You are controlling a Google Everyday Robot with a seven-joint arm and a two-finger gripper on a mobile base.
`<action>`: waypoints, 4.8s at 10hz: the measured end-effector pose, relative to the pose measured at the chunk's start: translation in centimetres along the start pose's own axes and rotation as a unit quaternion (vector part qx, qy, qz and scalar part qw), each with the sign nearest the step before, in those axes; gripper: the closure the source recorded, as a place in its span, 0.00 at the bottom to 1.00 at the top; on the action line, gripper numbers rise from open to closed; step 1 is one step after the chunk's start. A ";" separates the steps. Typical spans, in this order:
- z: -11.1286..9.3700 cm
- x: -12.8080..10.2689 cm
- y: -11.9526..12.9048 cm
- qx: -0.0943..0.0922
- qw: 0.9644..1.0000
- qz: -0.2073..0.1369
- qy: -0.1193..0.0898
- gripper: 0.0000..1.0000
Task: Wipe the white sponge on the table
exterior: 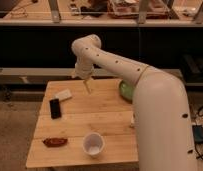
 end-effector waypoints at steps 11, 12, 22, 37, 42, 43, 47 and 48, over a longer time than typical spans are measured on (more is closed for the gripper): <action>7.0 2.2 -5.7 0.076 0.967 0.223 -0.096 0.20; 8.4 1.9 -5.4 0.070 0.964 0.231 -0.115 0.20; 17.0 -0.1 -8.8 0.071 0.960 0.181 -0.202 0.20; 19.6 -2.4 -12.2 -0.002 0.984 0.123 -0.132 0.20; 20.9 -3.0 -11.5 -0.036 0.988 0.109 -0.100 0.34; 21.0 -3.1 -11.5 -0.037 0.988 0.109 -0.100 0.42; 21.1 -3.9 -11.4 -0.045 0.987 0.104 -0.111 0.52; 20.3 -4.0 -11.5 -0.047 0.988 0.095 -0.112 0.52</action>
